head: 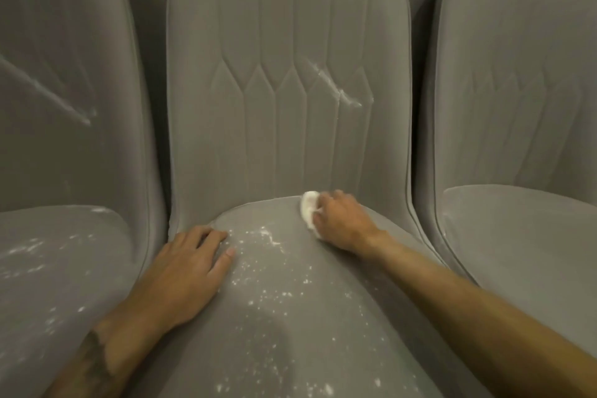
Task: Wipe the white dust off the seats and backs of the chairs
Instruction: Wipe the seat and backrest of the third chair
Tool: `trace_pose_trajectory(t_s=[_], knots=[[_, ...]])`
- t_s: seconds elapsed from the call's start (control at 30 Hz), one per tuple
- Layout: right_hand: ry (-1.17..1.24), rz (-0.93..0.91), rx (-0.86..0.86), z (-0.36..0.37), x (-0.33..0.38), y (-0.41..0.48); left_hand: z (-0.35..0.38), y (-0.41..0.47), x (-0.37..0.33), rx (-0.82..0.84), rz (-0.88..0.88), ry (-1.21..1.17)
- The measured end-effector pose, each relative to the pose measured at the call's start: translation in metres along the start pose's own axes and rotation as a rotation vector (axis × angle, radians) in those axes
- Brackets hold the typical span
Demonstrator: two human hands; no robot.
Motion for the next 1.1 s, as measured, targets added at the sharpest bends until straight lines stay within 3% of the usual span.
trace_pose_trajectory(t_s=[0.1,0.17,0.27,0.37,0.57,0.73,0.8,0.93,1.1], knots=[[-0.054,0.169,-0.009,-0.001,-0.025,0.014,-0.002,-0.007,0.0,-0.011,0.008,-0.052],[-0.008,0.166,-0.04,0.003,-0.004,0.008,-0.001,-0.009,-0.002,-0.024,0.017,-0.044],[0.06,-0.04,-0.043,0.01,0.045,-0.016,-0.001,-0.008,-0.003,-0.019,0.022,0.005],[0.082,-0.179,0.018,0.008,0.044,-0.029,0.0,-0.007,-0.002,-0.002,0.022,0.005],[-0.028,0.131,-0.046,-0.013,-0.043,0.006,0.0,-0.01,-0.005,0.002,0.027,0.014],[0.059,-0.196,-0.004,0.001,-0.015,-0.035,-0.002,-0.006,-0.004,0.001,0.017,0.028],[0.033,-0.181,0.015,-0.005,-0.041,-0.029,-0.001,-0.006,-0.002,0.004,0.009,0.029],[-0.03,0.019,-0.068,-0.021,-0.081,-0.007,0.0,-0.004,-0.002,-0.007,0.005,0.051],[0.078,-0.202,-0.014,-0.008,-0.064,-0.056,0.003,-0.002,0.001,-0.003,0.003,0.053]])
Point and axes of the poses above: each hand's wrist, its own y-axis towards the middle knuckle, its own z-axis out of the palm, x = y × z, the point moved 9 cm from there along y, towards the middle knuckle, and after that the axes turned 15 degrees about z, right-handed, at the moved point
